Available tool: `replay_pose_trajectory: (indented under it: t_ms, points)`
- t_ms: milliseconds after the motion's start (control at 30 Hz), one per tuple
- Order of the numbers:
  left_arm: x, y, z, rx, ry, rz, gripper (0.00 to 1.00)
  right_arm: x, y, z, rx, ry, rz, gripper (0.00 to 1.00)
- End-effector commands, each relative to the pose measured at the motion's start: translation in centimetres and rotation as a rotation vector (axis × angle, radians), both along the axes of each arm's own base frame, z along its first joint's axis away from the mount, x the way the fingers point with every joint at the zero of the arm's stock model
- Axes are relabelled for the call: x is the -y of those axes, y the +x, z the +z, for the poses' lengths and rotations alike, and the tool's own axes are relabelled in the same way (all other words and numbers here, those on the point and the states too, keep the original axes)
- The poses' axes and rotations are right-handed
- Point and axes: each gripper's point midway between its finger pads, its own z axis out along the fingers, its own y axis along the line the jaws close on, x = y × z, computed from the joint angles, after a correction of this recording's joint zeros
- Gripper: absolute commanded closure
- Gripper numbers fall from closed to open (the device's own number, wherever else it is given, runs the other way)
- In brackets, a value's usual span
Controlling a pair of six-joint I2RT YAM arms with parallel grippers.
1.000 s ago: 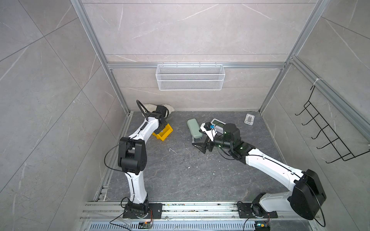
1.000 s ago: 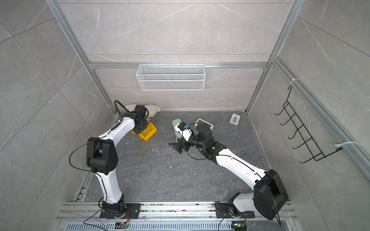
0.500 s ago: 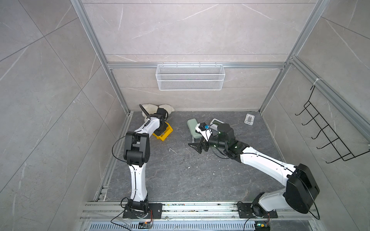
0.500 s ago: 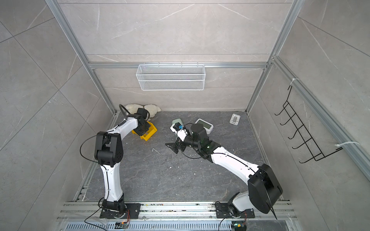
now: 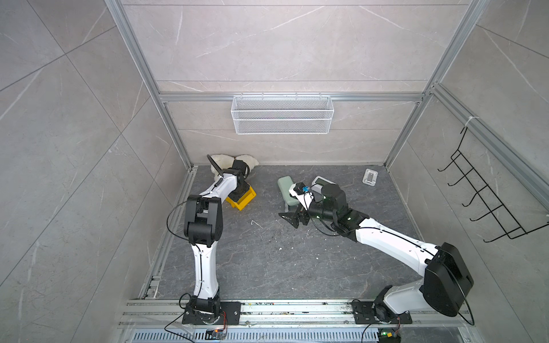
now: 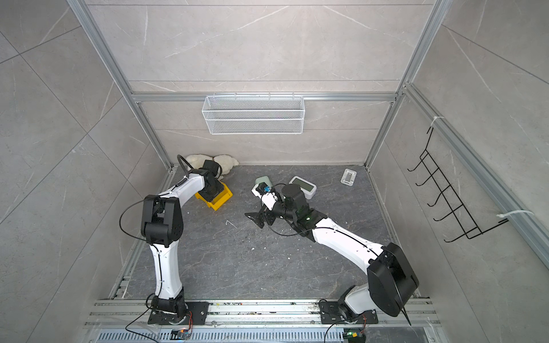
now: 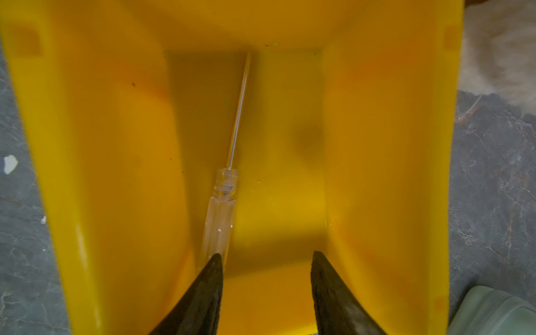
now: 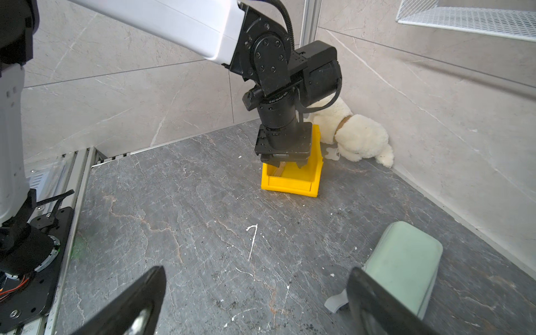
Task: Put the screwdriver in the bin
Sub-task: Place the screwdriver in the bin, then reset both arms
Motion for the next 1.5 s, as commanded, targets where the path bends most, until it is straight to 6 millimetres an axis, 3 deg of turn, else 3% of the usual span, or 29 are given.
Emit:
replay_pose_trajectory:
  t_ms: [0, 100, 267, 467, 667, 800, 967, 1067, 1133, 1267, 1467]
  points:
    - [0.0, 0.4, 6.0, 0.104, 0.010, -0.032, 0.45, 0.1, 0.2, 1.0, 0.034, 0.012, -0.022, 0.01]
    - [0.5, -0.2, 9.0, 0.160, 0.038, -0.070, 0.36, 0.6, 0.5, 1.2, 0.028, 0.025, -0.058, 0.01]
    - [1.5, -2.2, 15.3, 0.277, 0.150, -0.168, 0.01, 1.9, 1.0, 1.0, 0.011, 0.024, -0.142, 0.01]
    - [0.4, -6.8, 19.5, 0.383, 0.304, -0.260, 0.00, 6.6, 2.5, 0.6, 0.059, 0.030, -0.373, 0.01]
    - [-1.2, -11.4, 20.0, 0.592, 0.459, -0.413, 0.00, 13.8, 3.2, -0.2, 0.115, 0.037, -0.648, 0.01]
    - [-1.6, -13.6, 17.8, 0.646, 0.555, -0.527, 0.00, 19.0, 3.4, -1.4, 0.120, 0.031, -0.819, 0.01]
    - [-2.6, -14.9, 12.5, 0.633, 0.679, -0.632, 0.00, 25.9, 3.2, -3.2, 0.187, -0.055, -1.069, 0.01]
    - [-3.6, -15.2, 9.6, 0.628, 0.705, -0.638, 0.00, 28.8, 3.4, -5.3, 0.192, -0.090, -1.171, 0.01]
    - [-4.2, -15.2, 7.9, 0.625, 0.719, -0.646, 0.00, 29.9, 3.8, -6.8, 0.182, -0.081, -1.215, 0.01]
    - [-5.1, -14.6, 4.9, 0.618, 0.731, -0.657, 0.00, 30.3, 5.2, -10.2, 0.160, -0.097, -1.223, 0.01]
    - [-5.0, -12.6, 4.1, 0.688, 0.741, -0.692, 0.00, 31.5, 6.6, -14.1, 0.091, -0.080, -1.238, 0.01]
